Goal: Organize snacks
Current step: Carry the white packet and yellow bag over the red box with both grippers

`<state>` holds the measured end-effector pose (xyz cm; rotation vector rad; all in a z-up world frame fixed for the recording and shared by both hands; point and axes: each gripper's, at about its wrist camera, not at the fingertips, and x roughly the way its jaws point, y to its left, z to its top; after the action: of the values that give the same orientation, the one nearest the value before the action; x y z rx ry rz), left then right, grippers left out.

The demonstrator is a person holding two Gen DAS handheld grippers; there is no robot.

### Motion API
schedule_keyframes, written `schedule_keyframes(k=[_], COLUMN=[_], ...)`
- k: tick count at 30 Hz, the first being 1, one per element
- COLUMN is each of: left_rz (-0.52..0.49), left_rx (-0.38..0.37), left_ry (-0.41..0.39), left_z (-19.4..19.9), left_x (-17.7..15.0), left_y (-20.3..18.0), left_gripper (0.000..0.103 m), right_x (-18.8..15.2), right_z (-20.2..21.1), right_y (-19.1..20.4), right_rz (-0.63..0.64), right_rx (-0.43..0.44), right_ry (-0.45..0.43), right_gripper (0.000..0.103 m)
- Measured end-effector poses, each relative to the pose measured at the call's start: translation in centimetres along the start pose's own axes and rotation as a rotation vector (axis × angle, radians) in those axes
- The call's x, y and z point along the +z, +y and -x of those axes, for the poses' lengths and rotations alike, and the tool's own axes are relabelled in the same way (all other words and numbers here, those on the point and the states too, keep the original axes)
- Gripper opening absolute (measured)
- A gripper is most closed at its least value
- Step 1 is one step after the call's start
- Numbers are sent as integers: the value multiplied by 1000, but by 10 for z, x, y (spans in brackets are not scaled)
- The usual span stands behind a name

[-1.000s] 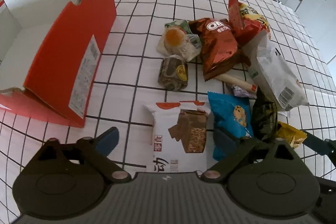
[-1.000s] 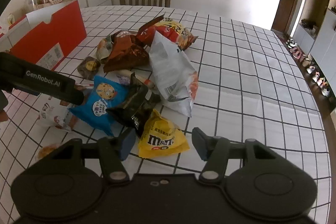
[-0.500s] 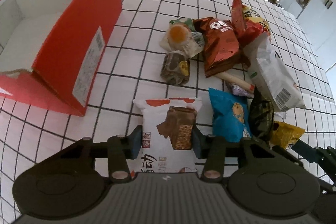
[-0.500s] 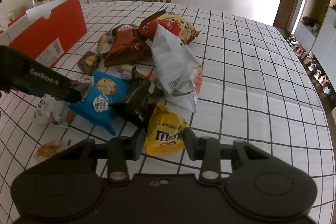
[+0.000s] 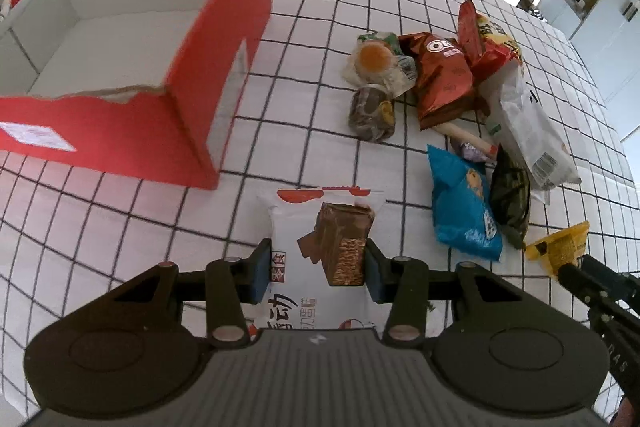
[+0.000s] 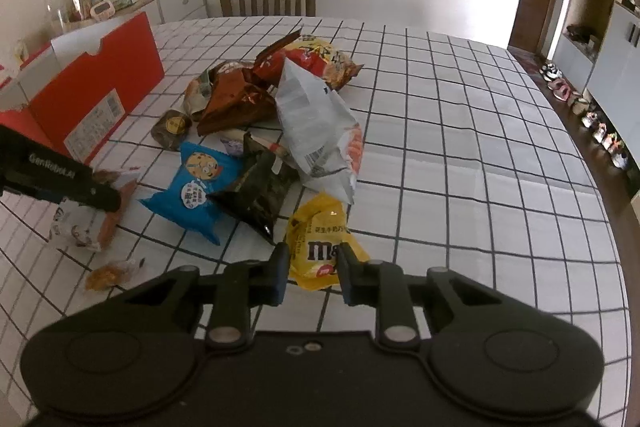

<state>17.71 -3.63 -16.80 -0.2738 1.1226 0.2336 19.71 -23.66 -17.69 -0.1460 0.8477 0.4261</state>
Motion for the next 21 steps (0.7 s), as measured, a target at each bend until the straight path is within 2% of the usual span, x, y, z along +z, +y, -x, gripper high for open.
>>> schedule_keyframes(k=[13, 21], left_rz=[-70, -111], left_rx=[-79, -98], left_ry=[-27, -53], left_z=[45, 75], left_x=[-1, 14], left_y=[37, 63], left_gripper=[45, 45], right_x=[-6, 16], right_z=[24, 55], right_y=[13, 49], right_rz=[-19, -5], right_rx=[-39, -8], right_ry=[-27, -83], right_gripper=[18, 17])
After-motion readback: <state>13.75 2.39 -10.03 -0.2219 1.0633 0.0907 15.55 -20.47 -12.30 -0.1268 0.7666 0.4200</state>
